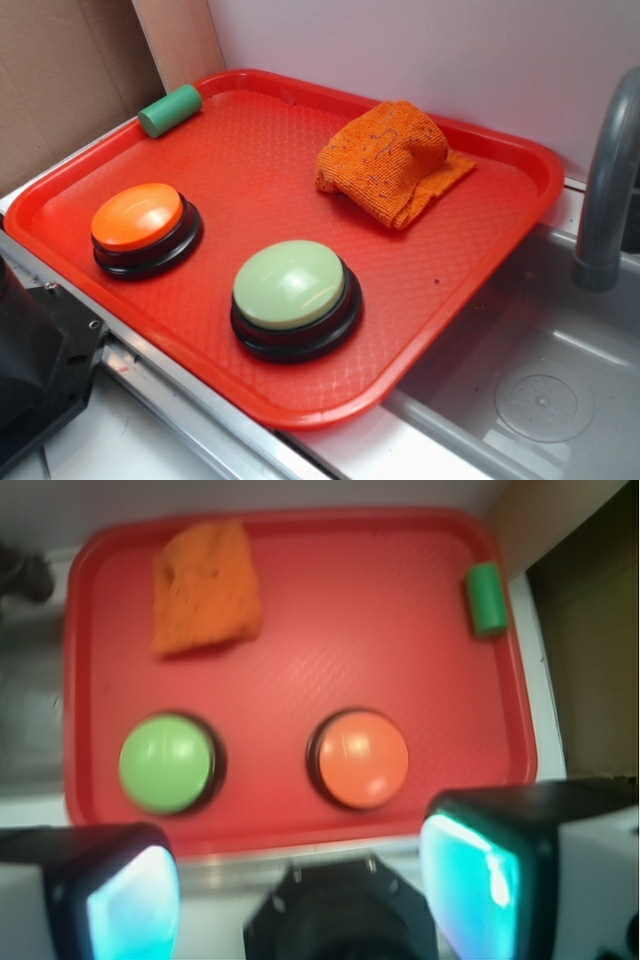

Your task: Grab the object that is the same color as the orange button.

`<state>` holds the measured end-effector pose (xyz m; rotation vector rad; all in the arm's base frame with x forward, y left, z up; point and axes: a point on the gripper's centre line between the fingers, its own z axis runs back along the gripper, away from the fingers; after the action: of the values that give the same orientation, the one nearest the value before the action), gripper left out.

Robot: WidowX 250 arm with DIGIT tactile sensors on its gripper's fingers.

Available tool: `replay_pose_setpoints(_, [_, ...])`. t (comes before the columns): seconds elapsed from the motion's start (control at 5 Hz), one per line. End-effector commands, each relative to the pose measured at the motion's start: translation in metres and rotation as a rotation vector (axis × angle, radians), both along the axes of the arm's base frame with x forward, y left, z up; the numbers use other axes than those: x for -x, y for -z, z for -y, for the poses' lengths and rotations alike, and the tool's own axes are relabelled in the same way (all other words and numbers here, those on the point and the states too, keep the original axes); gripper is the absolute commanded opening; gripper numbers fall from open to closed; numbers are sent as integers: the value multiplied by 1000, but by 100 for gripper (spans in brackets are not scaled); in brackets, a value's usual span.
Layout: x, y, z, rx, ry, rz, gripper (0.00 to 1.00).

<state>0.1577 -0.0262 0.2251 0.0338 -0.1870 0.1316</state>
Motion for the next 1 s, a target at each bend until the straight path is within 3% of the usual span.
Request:
replay_pose_setpoints(0.0, [-59,30,0,19,-86,117,100])
replay_pose_setpoints(0.2, [-98,67,2,31,-139,127,100])
replay_pose_setpoints(0.6, [-147,123,15,21,-196,115,100])
replay_pose_setpoints(0.8, [-161,151,21,6,-195,56,100])
